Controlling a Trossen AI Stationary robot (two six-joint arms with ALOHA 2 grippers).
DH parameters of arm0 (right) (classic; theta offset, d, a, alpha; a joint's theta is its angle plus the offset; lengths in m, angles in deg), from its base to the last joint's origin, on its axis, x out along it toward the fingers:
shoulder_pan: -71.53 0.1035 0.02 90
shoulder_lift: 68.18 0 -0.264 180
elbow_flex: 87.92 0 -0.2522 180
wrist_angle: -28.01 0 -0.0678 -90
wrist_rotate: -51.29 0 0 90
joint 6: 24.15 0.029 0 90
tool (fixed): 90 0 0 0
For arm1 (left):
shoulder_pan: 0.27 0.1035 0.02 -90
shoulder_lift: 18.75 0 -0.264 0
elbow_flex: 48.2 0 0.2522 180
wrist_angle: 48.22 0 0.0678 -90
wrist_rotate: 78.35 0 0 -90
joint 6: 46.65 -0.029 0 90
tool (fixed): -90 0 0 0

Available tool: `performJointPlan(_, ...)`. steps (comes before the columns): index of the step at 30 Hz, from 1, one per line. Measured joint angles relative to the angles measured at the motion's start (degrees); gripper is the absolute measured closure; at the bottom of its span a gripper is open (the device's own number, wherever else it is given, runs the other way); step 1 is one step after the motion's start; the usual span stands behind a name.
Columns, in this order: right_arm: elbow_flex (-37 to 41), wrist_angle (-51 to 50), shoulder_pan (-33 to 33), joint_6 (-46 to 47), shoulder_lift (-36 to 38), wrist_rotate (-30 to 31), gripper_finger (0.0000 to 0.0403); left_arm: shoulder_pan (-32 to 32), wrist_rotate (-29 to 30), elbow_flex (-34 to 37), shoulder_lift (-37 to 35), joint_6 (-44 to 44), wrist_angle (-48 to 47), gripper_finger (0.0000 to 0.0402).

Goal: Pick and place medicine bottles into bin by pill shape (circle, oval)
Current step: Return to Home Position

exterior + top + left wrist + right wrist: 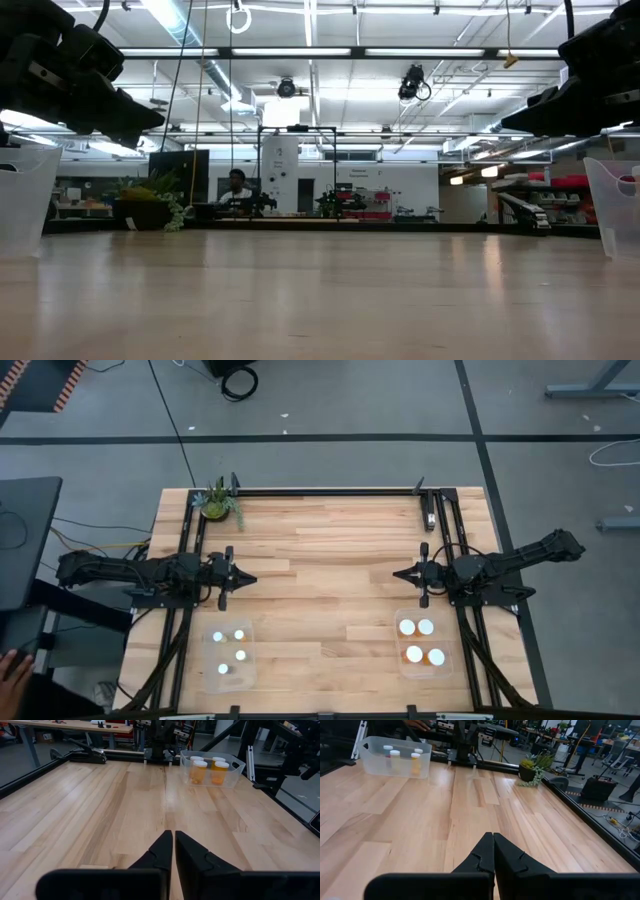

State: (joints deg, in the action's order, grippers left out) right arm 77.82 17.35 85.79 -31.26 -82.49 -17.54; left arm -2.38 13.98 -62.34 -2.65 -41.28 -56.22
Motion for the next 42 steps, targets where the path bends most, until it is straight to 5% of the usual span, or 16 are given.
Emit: performJointPlan(42,0.0,0.0,0.0,0.0,0.0,0.0,0.0396,0.0,0.0,0.0,0.0,0.0,0.0,0.0367)
